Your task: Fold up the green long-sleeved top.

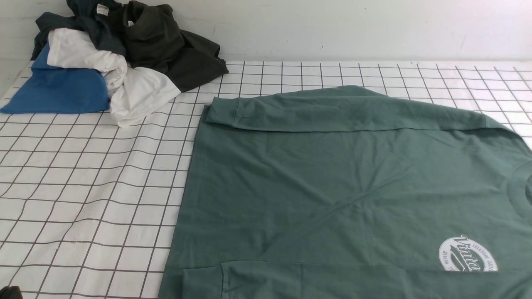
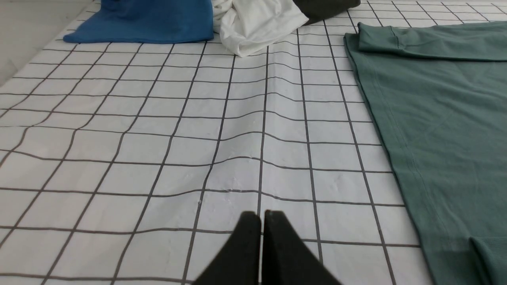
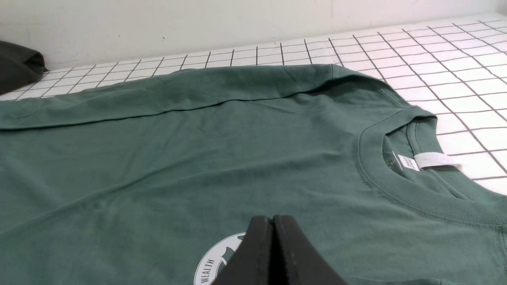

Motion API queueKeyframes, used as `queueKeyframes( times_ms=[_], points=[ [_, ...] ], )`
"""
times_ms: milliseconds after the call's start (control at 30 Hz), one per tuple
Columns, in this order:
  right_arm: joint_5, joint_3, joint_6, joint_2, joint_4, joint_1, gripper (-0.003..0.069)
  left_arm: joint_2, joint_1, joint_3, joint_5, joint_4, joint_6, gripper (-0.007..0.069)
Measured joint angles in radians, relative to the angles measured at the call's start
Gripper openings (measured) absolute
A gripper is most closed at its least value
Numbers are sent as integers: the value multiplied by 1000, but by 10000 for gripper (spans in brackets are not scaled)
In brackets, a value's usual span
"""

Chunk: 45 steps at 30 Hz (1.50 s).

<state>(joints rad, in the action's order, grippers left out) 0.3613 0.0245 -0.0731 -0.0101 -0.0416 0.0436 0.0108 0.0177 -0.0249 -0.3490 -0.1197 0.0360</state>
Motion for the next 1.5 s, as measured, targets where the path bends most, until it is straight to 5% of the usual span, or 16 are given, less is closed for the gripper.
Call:
queueKeyframes(
  times_ms=[1033,1167,1333,1500],
  points=[
    [0,0,-1,0,-17,0,-14,0,0,0,8,18,19,-7],
    [0,0,-20,0,-101,0,-14,0,0,-2,36,-195,-80,-7],
    [8,2,-170,0,-497,0,-14,0,0,-2,94,-786,-318,-7],
    [-11,0,-228,0,-769,0,-14,0,0,-2,103,-926,-298,-7]
  ],
)
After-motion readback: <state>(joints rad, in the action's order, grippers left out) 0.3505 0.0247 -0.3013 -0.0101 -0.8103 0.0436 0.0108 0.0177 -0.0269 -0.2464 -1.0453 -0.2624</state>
